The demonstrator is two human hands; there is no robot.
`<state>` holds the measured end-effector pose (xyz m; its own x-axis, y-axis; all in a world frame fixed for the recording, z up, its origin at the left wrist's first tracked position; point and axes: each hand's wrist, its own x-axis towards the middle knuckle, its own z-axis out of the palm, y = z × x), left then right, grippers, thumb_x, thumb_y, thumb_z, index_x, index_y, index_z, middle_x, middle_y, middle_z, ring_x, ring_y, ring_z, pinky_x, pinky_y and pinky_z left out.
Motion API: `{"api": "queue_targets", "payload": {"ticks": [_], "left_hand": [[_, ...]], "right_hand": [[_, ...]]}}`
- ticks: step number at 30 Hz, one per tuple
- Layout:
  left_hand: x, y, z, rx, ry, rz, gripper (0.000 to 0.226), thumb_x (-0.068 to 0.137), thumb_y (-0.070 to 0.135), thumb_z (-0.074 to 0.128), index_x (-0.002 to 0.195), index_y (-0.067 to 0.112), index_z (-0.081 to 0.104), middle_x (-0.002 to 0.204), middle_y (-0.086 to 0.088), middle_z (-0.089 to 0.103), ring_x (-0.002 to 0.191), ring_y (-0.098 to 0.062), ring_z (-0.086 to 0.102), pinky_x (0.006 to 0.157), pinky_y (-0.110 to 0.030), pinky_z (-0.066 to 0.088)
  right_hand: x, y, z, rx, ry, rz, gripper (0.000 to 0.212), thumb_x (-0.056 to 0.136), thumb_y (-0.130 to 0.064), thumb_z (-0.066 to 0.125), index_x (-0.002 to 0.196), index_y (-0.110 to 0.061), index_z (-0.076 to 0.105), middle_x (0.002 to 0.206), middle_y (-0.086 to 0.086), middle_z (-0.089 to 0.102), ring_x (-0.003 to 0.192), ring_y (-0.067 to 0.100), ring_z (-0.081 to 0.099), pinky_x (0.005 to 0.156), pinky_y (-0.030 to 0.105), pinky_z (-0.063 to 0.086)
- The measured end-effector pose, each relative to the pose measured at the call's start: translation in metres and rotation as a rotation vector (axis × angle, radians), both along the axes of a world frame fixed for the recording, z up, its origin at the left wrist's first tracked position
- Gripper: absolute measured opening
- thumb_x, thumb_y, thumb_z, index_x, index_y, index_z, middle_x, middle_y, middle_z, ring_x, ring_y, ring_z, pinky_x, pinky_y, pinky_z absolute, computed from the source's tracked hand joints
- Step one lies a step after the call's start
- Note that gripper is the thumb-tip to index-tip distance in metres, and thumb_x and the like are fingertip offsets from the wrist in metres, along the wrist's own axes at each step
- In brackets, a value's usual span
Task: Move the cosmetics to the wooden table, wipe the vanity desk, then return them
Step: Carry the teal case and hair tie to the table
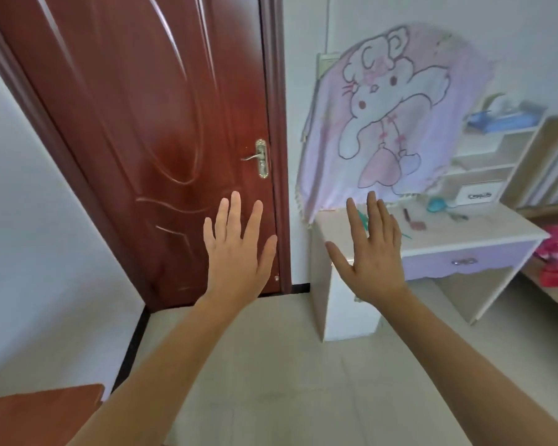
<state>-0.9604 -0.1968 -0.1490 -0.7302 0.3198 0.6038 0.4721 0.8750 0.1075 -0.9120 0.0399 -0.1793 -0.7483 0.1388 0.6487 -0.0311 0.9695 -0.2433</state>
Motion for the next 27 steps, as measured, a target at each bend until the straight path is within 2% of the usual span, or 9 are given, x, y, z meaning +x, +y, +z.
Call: {"api": "queue_targets", "payload": {"ticks": [6,14,17,22,27], "left_hand": [[-0.004,0.159,-0.011,-0.042,-0.060,-0.165,0.059,0.099,0.046,0.037,0.151,0.020,0.030,0.160,-0.016,0.016,0.147,-0.033,0.014,0.113,-0.058,0.018],[-0.054,0.310,-0.044,-0.114,-0.120,-0.345,0.061,0.099,0.046,0.040,0.151,0.017,0.030,0.161,-0.015,0.011,0.148,-0.034,0.010,0.114,-0.060,0.015],[-0.090,0.368,-0.064,-0.150,-0.157,-0.390,0.061,0.099,0.047,0.034,0.153,0.020,0.023,0.162,-0.013,0.004,0.149,-0.031,0.004,0.116,-0.059,0.011],[-0.173,0.474,-0.081,-0.160,-0.239,-0.407,0.062,0.098,0.051,0.028,0.153,0.022,0.024,0.162,-0.013,0.006,0.149,-0.031,0.003,0.116,-0.057,0.010],[-0.245,0.574,-0.083,-0.277,-0.316,-0.445,0.067,0.096,0.056,0.012,0.155,0.027,0.006,0.162,-0.008,-0.012,0.149,-0.027,-0.011,0.118,-0.055,0.000]], "right_hand": [[0.030,0.141,-0.015,-0.030,-0.092,-0.153,0.079,0.096,-0.056,0.044,0.158,-0.018,0.014,0.164,0.018,0.008,0.150,0.037,0.011,0.120,0.052,0.014],[0.023,0.280,-0.047,-0.083,-0.220,-0.321,0.081,0.096,-0.064,0.033,0.158,-0.024,0.002,0.165,0.014,-0.003,0.151,0.035,0.001,0.121,0.052,0.008],[0.001,0.331,-0.065,-0.084,-0.262,-0.360,0.080,0.095,-0.064,0.030,0.158,-0.023,0.002,0.165,0.013,-0.005,0.151,0.035,0.001,0.120,0.052,0.007],[-0.065,0.430,-0.080,-0.077,-0.371,-0.437,0.082,0.097,-0.059,0.038,0.158,-0.025,-0.003,0.164,0.011,-0.013,0.152,0.033,-0.005,0.122,0.052,0.007],[-0.133,0.530,-0.067,-0.045,-0.434,-0.470,0.081,0.097,-0.055,0.043,0.158,-0.023,0.000,0.164,0.014,-0.010,0.151,0.034,-0.002,0.121,0.050,0.006]]}}
